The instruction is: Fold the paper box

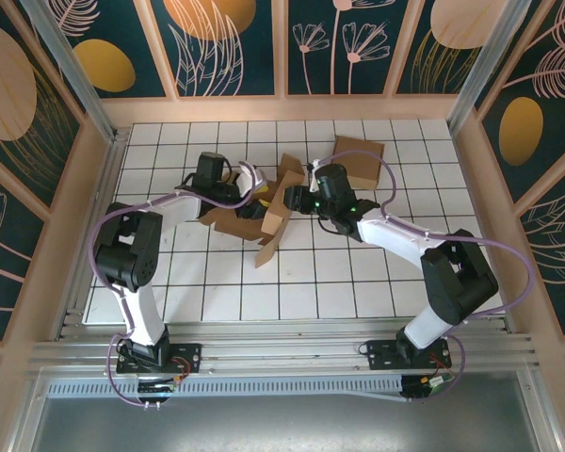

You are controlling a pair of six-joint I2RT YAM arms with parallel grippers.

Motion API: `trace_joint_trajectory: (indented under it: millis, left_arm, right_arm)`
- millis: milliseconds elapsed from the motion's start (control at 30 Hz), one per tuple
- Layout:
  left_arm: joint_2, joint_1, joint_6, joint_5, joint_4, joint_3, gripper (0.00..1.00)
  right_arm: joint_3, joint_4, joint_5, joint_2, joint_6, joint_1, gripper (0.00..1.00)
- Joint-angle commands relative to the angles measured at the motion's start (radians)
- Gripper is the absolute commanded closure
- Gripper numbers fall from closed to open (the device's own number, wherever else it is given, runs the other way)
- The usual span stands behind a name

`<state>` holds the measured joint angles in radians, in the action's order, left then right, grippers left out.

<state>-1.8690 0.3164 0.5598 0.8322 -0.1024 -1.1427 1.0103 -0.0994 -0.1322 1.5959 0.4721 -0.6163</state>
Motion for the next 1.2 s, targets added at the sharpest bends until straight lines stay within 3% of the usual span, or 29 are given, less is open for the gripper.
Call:
trace_joint_trajectory:
  millis: [0, 133, 400, 567, 800, 1033, 1167]
  left_arm:
    - [0.049, -0.023, 0.102, -0.001, 0.052, -0.002, 0.36]
    - [0.037, -0.057, 0.118, -0.072, 0.032, -0.031, 0.37]
    - [-0.184, -0.062, 0.288, -0.062, 0.091, -0.345, 0.39]
    - [-0.363, -0.068, 0.288, -0.053, 0.162, -0.582, 0.41]
    - [-0.522, -0.068, 0.200, 0.031, 0.145, -0.754, 0.41]
    - [-0.536, -0.069, 0.327, 0.233, 0.230, -0.761, 0.40]
    - [-0.547, -0.066, 0.341, 0.259, 0.215, -0.761, 0.42]
  right_arm:
    - [0.016, 0.055, 0.023, 0.033, -0.029, -0.002, 0.50]
    - [0.023, 0.059, 0.018, 0.033, -0.035, -0.004, 0.50]
    - [0.029, 0.056, -0.015, 0.044, -0.079, -0.004, 0.51]
    - [0.044, 0.064, -0.036, 0.052, -0.090, -0.004, 0.51]
    - [0.075, 0.079, -0.052, 0.065, -0.099, -0.004, 0.52]
    - [0.079, 0.083, -0.055, 0.067, -0.107, -0.004, 0.52]
    - [0.082, 0.086, -0.056, 0.068, -0.107, -0.004, 0.52]
